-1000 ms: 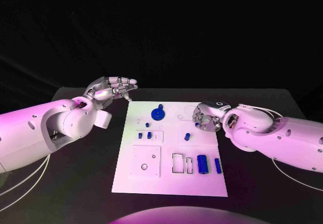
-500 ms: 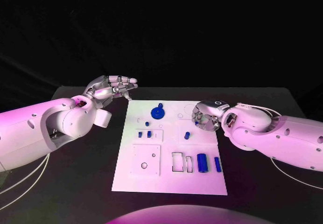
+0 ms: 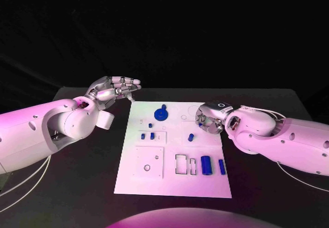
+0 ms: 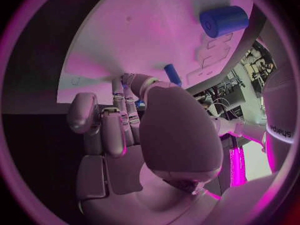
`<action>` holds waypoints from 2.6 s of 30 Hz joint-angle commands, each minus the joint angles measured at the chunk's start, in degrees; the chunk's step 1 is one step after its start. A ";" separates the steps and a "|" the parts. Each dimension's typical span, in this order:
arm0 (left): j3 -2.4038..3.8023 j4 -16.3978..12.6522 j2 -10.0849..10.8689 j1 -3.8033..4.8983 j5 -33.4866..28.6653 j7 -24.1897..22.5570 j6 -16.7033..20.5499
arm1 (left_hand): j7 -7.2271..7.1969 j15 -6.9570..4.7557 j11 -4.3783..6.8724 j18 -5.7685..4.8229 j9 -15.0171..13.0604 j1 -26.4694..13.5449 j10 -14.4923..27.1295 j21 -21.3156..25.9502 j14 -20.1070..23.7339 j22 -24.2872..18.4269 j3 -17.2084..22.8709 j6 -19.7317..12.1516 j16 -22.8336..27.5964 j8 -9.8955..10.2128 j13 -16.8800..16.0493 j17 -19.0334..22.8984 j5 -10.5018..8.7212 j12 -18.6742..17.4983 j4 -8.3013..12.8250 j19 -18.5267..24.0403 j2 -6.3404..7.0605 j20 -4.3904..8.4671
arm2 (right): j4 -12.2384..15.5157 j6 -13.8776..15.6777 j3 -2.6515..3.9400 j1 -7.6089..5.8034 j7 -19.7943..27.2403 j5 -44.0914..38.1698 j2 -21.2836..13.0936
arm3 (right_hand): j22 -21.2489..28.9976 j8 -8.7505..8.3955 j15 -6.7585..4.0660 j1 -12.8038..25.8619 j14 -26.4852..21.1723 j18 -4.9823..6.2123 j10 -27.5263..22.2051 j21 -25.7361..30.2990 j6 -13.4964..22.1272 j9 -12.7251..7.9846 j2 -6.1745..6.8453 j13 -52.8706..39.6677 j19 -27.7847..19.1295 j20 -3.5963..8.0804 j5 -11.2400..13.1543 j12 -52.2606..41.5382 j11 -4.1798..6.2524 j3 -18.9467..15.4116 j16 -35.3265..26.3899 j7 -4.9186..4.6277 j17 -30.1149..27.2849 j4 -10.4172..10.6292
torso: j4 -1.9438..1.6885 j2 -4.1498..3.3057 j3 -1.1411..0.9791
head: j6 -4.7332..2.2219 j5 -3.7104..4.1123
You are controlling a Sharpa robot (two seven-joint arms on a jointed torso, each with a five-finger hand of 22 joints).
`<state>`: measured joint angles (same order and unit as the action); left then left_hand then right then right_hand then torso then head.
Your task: Assemble the parts on the task board
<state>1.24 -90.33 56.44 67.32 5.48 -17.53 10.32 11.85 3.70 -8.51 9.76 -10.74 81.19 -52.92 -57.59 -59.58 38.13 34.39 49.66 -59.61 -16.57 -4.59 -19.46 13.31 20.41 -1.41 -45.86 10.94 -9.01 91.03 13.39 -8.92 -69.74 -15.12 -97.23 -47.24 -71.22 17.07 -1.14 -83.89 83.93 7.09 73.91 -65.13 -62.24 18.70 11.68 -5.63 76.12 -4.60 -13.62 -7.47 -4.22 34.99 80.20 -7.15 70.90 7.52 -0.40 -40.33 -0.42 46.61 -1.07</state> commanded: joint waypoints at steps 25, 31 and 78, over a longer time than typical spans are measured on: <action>0.06 1.07 -0.54 0.06 2.29 0.46 -2.56 | 0.53 0.33 -0.37 0.74 0.00 -0.53 1.91 0.64 0.86 -0.21 -0.13 -0.02 1.19 -0.32 0.46 0.59 0.11 0.09 1.00 0.88 -0.51 -0.32 | 4.28 5.54 -0.13 -0.76 -1.46 -0.36 -2.56 | -0.53 0.65 -0.58 2.77 2.96 -1.16 2.39 -0.50 -0.13 1.05 0.09 -1.94 0.05 0.34 0.06 0.38 1.59 4.26 0.70 0.30 0.32 -3.95 | 0.00 0.16 0.07 | -0.36 -0.12; 0.05 1.45 -0.62 0.06 2.38 0.54 -2.67 | 0.55 0.35 -0.39 0.74 0.01 -0.54 2.02 0.65 0.90 -0.22 -0.13 -0.04 1.24 -0.32 0.48 0.62 0.12 0.08 1.06 0.92 -0.51 -0.33 | 6.72 7.73 0.13 -0.99 -1.20 0.59 -3.76 | -0.71 0.69 -0.59 2.90 2.99 -1.20 2.45 -0.71 -0.15 1.13 0.12 -1.98 0.16 0.35 0.07 0.39 1.61 4.34 0.79 0.32 0.45 -4.06 | 0.09 0.06 0.02 | -0.53 -0.51; 0.00 2.20 -2.30 0.06 3.26 0.82 -3.30 | 0.62 0.44 -0.50 0.75 0.03 -0.59 2.59 0.67 0.95 -0.22 -0.18 -0.17 1.34 -0.34 0.57 0.74 0.13 0.09 1.34 1.04 -0.55 -0.42 | 8.94 8.47 -0.29 7.41 1.68 1.81 9.81 | -0.23 0.69 -0.58 3.36 2.99 -1.02 2.41 0.02 0.03 1.36 0.02 -2.08 -0.25 0.36 0.09 0.56 1.56 4.62 0.86 0.25 0.36 -4.41 | 0.02 -0.03 0.07 | 1.99 -6.45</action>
<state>1.20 -88.10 54.30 67.32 8.47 -16.34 7.96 12.05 4.21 -9.01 9.75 -10.74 80.96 -50.79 -57.17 -59.06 37.97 34.11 49.45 -58.49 -16.56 -4.11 -18.80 13.31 20.41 -0.43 -45.12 10.72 -9.33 100.03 23.26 -9.21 -62.46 -13.89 -94.72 -37.60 -71.51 17.57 -1.32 -80.44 84.15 6.54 74.11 -65.34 -62.13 19.94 12.28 -7.63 75.91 -4.40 -13.42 -6.57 -4.41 39.47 80.93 -6.61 71.31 3.44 -0.37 -40.35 -0.33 48.39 -7.34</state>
